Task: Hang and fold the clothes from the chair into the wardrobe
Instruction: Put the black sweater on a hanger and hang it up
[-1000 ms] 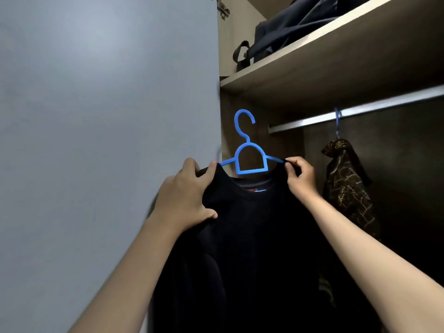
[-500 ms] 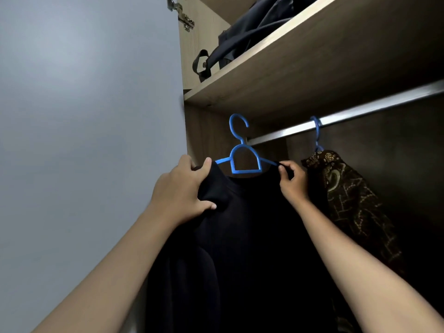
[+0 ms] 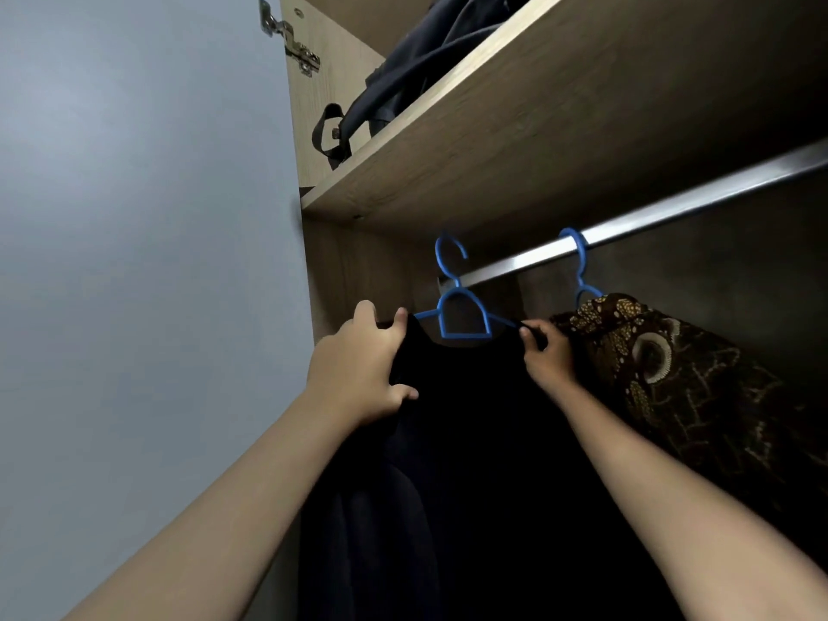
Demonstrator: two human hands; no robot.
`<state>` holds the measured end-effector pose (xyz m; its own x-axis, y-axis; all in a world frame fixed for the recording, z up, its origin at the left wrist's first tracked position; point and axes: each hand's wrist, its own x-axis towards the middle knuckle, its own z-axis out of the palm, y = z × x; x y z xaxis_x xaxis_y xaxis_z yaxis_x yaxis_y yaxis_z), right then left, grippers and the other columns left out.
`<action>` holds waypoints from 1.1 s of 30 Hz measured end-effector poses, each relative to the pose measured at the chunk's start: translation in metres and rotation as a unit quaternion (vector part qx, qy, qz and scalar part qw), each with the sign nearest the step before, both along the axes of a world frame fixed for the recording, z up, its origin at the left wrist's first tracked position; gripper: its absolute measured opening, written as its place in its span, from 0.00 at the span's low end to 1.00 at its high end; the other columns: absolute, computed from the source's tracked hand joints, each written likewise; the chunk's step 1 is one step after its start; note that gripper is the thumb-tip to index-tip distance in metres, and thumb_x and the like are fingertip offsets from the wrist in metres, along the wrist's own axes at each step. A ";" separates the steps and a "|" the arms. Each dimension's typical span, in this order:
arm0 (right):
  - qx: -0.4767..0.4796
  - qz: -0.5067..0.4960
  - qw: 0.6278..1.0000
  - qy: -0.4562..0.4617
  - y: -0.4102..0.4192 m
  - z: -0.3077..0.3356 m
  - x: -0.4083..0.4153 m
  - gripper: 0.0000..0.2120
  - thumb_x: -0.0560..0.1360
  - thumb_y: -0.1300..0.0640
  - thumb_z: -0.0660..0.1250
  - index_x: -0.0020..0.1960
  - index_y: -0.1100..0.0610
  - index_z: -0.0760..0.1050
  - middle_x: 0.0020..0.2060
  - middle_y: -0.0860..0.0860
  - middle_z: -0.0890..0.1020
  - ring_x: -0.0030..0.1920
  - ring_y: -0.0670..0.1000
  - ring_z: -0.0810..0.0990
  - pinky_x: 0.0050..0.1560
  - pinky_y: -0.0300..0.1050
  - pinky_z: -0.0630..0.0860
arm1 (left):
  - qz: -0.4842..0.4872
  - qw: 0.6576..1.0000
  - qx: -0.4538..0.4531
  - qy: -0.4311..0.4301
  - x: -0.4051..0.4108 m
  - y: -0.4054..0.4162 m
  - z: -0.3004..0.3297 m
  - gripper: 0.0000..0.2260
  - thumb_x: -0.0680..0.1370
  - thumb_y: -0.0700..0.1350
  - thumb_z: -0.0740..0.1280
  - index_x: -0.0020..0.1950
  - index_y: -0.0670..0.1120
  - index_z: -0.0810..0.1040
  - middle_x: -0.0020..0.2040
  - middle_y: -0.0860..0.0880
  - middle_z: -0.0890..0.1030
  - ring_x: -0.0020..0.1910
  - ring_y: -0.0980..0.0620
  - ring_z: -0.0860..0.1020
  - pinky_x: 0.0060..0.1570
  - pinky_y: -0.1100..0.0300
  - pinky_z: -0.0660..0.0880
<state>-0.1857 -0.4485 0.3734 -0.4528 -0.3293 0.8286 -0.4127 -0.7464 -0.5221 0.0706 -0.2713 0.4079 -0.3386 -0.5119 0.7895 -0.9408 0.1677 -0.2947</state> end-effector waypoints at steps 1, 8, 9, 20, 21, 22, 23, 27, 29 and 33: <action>0.005 0.000 1.000 -0.002 -0.006 0.002 -0.003 0.08 0.78 0.66 0.63 0.53 0.68 0.77 0.50 0.64 0.81 0.51 0.56 0.77 0.49 0.37 0.66 | 0.002 1.000 0.003 -0.002 -0.003 -0.004 0.003 0.43 0.70 0.62 0.70 0.77 0.53 0.51 0.62 0.46 0.63 0.55 0.46 0.73 0.45 0.55 0.73; 0.039 -0.006 0.999 -0.027 -0.037 0.010 -0.021 0.08 0.78 0.66 0.62 0.54 0.69 0.76 0.50 0.66 0.80 0.51 0.58 0.77 0.50 0.39 0.66 | -0.005 1.000 0.019 -0.014 -0.026 -0.038 0.021 0.43 0.70 0.58 0.72 0.77 0.53 0.52 0.63 0.44 0.63 0.58 0.44 0.73 0.47 0.51 0.74; 0.039 -0.006 0.999 -0.029 -0.041 0.011 -0.025 0.08 0.78 0.66 0.62 0.53 0.69 0.76 0.50 0.66 0.80 0.50 0.57 0.76 0.50 0.40 0.66 | -0.010 1.000 0.018 -0.015 -0.029 -0.043 0.023 0.43 0.70 0.58 0.72 0.77 0.52 0.52 0.63 0.44 0.64 0.58 0.44 0.73 0.47 0.51 0.74; 0.086 -0.026 0.995 -0.039 -0.058 -0.020 -0.043 0.08 0.78 0.67 0.61 0.53 0.69 0.76 0.49 0.66 0.80 0.50 0.60 0.77 0.47 0.39 0.65 | -0.019 0.999 0.044 -0.015 -0.041 -0.087 -0.017 0.43 0.71 0.58 0.70 0.78 0.52 0.48 0.67 0.44 0.61 0.62 0.44 0.69 0.54 0.51 0.72; 0.086 -0.027 0.995 -0.044 -0.057 -0.020 -0.040 0.08 0.78 0.67 0.61 0.54 0.68 0.76 0.50 0.65 0.80 0.51 0.57 0.77 0.47 0.38 0.65 | -0.014 0.999 0.033 -0.016 -0.040 -0.088 -0.019 0.43 0.72 0.59 0.70 0.78 0.52 0.47 0.67 0.44 0.61 0.63 0.44 0.69 0.56 0.51 0.70; 0.085 -0.027 0.995 -0.050 -0.052 -0.021 -0.036 0.10 0.78 0.66 0.60 0.56 0.68 0.76 0.53 0.65 0.80 0.53 0.57 0.77 0.49 0.38 0.65 | -0.011 0.999 0.027 -0.017 -0.040 -0.087 -0.022 0.44 0.71 0.60 0.69 0.78 0.52 0.47 0.68 0.43 0.61 0.65 0.44 0.68 0.58 0.51 0.68; 0.080 -0.028 0.995 -0.053 -0.050 -0.022 -0.031 0.11 0.79 0.65 0.60 0.59 0.67 0.76 0.56 0.64 0.79 0.57 0.58 0.76 0.52 0.38 0.66 | -0.012 0.999 0.026 -0.018 -0.040 -0.085 -0.023 0.44 0.71 0.61 0.69 0.78 0.51 0.47 0.69 0.43 0.61 0.66 0.44 0.67 0.60 0.51 0.67; 0.089 -0.043 0.995 -0.018 -0.030 -0.027 -0.004 0.22 0.80 0.58 0.60 0.72 0.62 0.65 0.72 0.59 0.67 0.73 0.57 0.62 0.71 0.43 0.57 | -0.017 0.999 0.022 -0.033 -0.038 -0.069 -0.030 0.45 0.71 0.66 0.65 0.78 0.47 0.47 0.69 0.42 0.62 0.65 0.42 0.67 0.61 0.49 0.65; 0.095 -0.029 0.995 -0.008 -0.016 -0.025 0.015 0.24 0.81 0.55 0.59 0.75 0.60 0.60 0.74 0.58 0.62 0.75 0.55 0.59 0.73 0.44 0.54 | -0.028 0.999 0.014 -0.022 -0.035 -0.055 -0.035 0.43 0.72 0.66 0.64 0.78 0.46 0.49 0.69 0.42 0.64 0.64 0.42 0.68 0.61 0.49 0.65; 0.089 0.013 0.996 0.001 0.028 -0.025 0.056 0.25 0.81 0.53 0.57 0.76 0.59 0.58 0.75 0.56 0.63 0.75 0.53 0.60 0.72 0.43 0.55 | -0.042 0.999 0.006 -0.005 -0.019 -0.015 -0.048 0.39 0.74 0.64 0.62 0.77 0.44 0.52 0.72 0.40 0.63 0.68 0.41 0.66 0.68 0.47 0.60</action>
<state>-0.1294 -0.4204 0.3486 -0.4411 -0.4827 0.7566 -0.3946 -0.6529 -0.6465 0.0514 -0.2863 0.3594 -0.3875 -0.4905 0.7806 -0.9207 0.2487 -0.3008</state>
